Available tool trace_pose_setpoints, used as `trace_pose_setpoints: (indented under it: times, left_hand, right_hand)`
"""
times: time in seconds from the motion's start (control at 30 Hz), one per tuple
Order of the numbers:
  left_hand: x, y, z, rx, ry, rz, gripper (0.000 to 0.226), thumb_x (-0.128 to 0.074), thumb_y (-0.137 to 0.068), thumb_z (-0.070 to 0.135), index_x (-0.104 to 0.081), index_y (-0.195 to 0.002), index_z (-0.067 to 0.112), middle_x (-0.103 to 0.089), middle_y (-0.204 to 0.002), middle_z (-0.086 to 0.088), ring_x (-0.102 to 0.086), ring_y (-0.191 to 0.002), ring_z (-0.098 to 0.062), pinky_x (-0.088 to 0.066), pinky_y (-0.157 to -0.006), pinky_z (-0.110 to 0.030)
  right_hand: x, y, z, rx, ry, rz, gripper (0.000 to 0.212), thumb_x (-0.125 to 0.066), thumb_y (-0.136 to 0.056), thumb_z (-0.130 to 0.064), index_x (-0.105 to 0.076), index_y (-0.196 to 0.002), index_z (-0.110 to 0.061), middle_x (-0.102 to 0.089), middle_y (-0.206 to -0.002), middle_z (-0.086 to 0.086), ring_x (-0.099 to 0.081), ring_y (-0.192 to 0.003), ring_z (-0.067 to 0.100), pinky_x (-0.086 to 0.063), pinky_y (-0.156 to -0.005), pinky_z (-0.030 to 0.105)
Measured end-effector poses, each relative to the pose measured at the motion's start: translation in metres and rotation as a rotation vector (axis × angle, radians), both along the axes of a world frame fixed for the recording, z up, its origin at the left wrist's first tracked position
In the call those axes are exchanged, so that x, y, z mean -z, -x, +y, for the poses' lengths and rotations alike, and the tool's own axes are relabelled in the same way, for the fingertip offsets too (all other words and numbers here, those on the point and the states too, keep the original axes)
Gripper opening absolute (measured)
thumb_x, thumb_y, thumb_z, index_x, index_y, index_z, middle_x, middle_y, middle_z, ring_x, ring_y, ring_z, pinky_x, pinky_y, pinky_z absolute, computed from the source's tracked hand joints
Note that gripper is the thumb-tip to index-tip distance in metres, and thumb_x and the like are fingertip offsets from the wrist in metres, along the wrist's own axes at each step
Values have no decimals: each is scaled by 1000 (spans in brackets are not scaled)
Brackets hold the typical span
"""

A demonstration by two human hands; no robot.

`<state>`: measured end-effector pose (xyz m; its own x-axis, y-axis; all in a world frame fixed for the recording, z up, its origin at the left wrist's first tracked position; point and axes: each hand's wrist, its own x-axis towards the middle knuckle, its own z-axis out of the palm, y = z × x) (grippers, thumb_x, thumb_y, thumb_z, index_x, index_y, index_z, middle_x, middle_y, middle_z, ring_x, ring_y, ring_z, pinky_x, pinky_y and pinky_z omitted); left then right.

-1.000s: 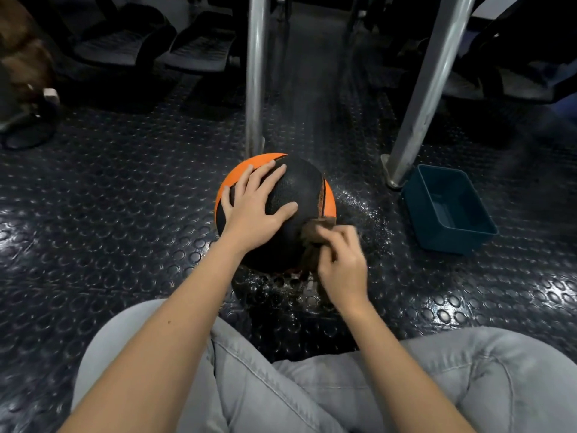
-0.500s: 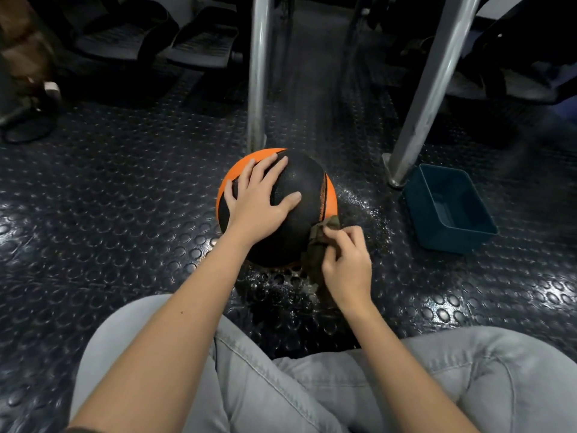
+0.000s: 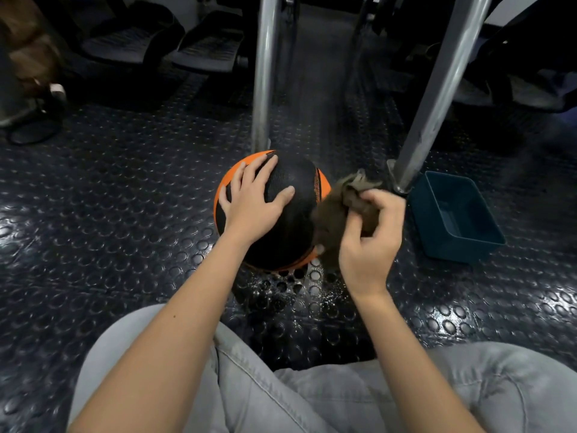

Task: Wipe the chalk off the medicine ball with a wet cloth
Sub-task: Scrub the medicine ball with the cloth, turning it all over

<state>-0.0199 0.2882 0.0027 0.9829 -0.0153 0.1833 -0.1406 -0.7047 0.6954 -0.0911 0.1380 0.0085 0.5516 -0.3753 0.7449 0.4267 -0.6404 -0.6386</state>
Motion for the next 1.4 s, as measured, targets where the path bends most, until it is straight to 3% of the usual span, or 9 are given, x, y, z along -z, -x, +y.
trace_pose_setpoints:
  times: [0.13,0.33,0.43,0.53,0.67,0.87,1.07,1.23,1.4]
  left_hand:
    - [-1,0,0,-13,7,3,58,-50,-92,50,-28,-145,41,-19,-154,18,-3,-144,-8,1,-114,-48]
    - [0,3,-6,23,-36,-18,59,-49,-92,51,-26,-146,41,-17,-155,18,-3,-144,-8,1,-114,-49]
    - [-1,2,-5,33,-43,-19,59,-48,-92,52,-27,-146,41,-18,-155,18,-4,-144,-9,1,-115,-49]
    - [-1,3,-3,23,-16,-7,59,-50,-92,51,-28,-145,41,-19,-154,18,-4,-144,-8,2,-114,-48]
    - [-2,5,-5,16,-22,2,59,-49,-93,50,-26,-146,40,-17,-155,18,-3,-144,-9,3,-114,-48]
    - [0,2,-1,16,-21,-6,58,-49,-93,50,-26,-146,41,-17,-155,17,-3,-144,-9,2,-114,-48]
    - [-2,5,-5,29,-45,8,61,-49,-92,51,-24,-147,40,-15,-155,17,-1,-144,-9,2,-115,-48]
    - [-4,7,-11,63,-73,6,60,-46,-93,53,-23,-147,40,-13,-156,17,0,-144,-9,3,-114,-50]
    - [-1,8,-8,39,-65,-19,59,-48,-93,51,-25,-146,40,-17,-155,17,-3,-144,-9,2,-114,-49]
  right_hand:
    - [47,6,15,-125,184,222,24,-47,-87,0,-60,-107,-1,-56,-106,12,-53,-102,24,-43,-93,35]
    - [12,12,0,45,-18,171,23,-57,-82,8,-66,-103,3,-54,-96,14,-53,-90,14,-36,-85,6]
    - [0,5,9,10,75,-39,28,-55,-85,9,-62,-111,2,-47,-104,13,-47,-100,13,-40,-91,18]
    - [55,14,13,-123,312,217,33,-44,-91,-3,-58,-121,-3,-51,-111,15,-52,-102,28,-46,-88,41]
    - [64,22,1,-39,240,458,29,-51,-88,1,-63,-114,0,-54,-105,12,-55,-91,22,-53,-71,42]
    - [15,10,20,-131,238,89,32,-51,-86,8,-68,-109,-5,-53,-101,18,-53,-94,22,-48,-80,24]
    - [61,2,-3,-62,504,356,48,-49,-80,9,-61,-120,-15,-52,-99,19,-56,-75,32,-47,-47,31]
    - [66,12,-37,141,323,765,46,-47,-89,1,-57,-128,-21,-42,-115,12,-54,-93,29,-48,-70,37]
    - [33,7,5,-58,413,297,40,-38,-88,-8,-64,-118,-12,-50,-103,18,-53,-82,26,-48,-54,30]
